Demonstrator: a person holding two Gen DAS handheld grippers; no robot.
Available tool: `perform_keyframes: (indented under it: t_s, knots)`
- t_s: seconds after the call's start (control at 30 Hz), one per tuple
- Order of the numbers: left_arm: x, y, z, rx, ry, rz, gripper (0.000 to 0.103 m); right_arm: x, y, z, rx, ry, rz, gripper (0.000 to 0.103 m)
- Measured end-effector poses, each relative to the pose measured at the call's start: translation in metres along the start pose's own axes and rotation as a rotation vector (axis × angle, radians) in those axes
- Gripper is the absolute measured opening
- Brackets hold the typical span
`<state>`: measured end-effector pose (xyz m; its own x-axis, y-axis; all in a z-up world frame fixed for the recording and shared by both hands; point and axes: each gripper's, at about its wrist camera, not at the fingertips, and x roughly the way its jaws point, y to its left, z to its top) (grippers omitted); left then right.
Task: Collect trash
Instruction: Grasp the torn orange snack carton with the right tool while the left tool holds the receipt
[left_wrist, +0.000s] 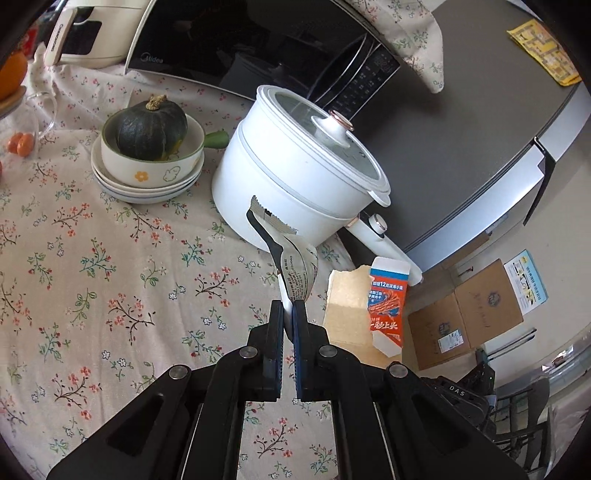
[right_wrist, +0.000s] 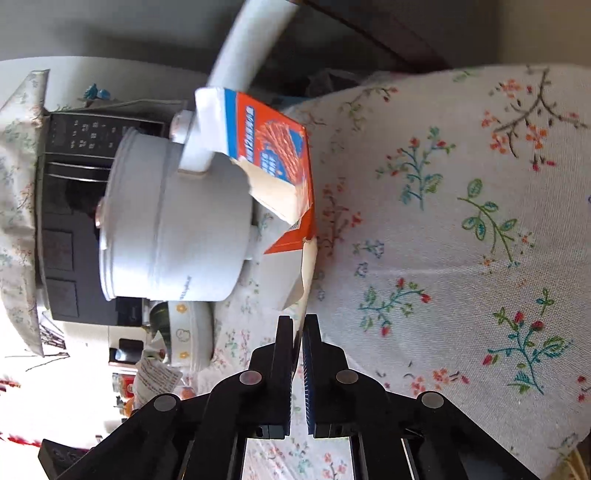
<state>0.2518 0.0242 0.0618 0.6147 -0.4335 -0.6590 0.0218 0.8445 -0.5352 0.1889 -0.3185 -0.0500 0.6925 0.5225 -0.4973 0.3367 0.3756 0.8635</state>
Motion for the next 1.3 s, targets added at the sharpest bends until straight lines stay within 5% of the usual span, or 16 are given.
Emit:
perform_keyframes:
  t_s: [0.6, 1.3]
  knots:
    - [-0.020, -0.063, -0.057, 0.139, 0.067, -0.103, 0.004, -0.114, 0.019, -0.021, -0.182, -0.044, -0.043, 0.002]
    - [0.035, -0.171, -0.252, 0.570, 0.428, -0.163, 0.004, -0.202, -0.010, -0.059, -0.379, -0.021, -0.235, 0.002]
